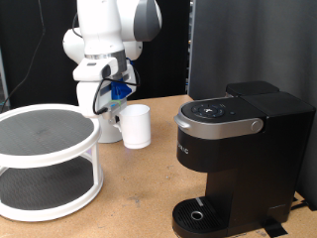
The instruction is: Make a cup of coffee with the keurig machine
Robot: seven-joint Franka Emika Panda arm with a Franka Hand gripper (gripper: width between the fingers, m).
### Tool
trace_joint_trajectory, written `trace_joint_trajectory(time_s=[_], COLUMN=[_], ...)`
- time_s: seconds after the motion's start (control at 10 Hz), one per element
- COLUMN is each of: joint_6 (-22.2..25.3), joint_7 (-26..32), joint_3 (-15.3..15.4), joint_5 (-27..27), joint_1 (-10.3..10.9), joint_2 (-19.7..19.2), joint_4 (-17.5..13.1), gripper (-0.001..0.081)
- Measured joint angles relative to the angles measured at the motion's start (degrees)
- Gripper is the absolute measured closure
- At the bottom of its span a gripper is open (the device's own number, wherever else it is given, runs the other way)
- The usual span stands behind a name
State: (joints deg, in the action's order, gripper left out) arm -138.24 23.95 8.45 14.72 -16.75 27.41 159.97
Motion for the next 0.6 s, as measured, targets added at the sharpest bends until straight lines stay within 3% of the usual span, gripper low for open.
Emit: trace_joint_trajectory(time_s=[0.3, 0.6], joint_6=[-0.21, -3.55], joint_7=[0.15, -2.17], joint_3=[0.06, 1.48], joint_5=[-0.21, -1.18], joint_1=[0.00, -0.59], joint_2=[0.00, -1.47], joint_4=[0.93, 1.90], gripper=[0.0734, 0.0734])
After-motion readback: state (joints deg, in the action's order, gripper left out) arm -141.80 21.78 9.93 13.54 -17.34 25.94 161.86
